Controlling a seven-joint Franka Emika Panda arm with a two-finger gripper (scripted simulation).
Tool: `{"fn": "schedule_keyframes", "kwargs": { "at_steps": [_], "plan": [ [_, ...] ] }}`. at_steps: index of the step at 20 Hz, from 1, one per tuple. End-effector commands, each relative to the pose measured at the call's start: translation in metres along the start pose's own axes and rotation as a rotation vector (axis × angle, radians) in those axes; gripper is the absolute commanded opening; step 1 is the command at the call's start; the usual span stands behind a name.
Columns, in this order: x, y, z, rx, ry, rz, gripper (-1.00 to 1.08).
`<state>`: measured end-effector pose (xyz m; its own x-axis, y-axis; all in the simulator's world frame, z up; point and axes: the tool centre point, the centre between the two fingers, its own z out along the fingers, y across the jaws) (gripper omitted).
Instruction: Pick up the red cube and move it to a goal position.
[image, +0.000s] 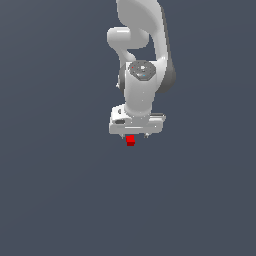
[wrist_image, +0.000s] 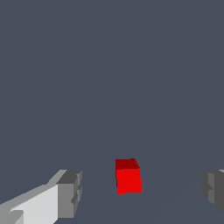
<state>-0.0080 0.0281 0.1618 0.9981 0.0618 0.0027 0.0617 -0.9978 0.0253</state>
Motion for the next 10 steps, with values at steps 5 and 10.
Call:
{"fn": "schedule_keyframes", "kwargs": {
  "at_steps": [5,10],
  "plan": [
    [-0.017,0.002,0.032,0.006,-0.001,-0.009,1.0],
    [-0.037,0.004,0.07,0.013,-0.001,-0.02,1.0]
  ]
}}
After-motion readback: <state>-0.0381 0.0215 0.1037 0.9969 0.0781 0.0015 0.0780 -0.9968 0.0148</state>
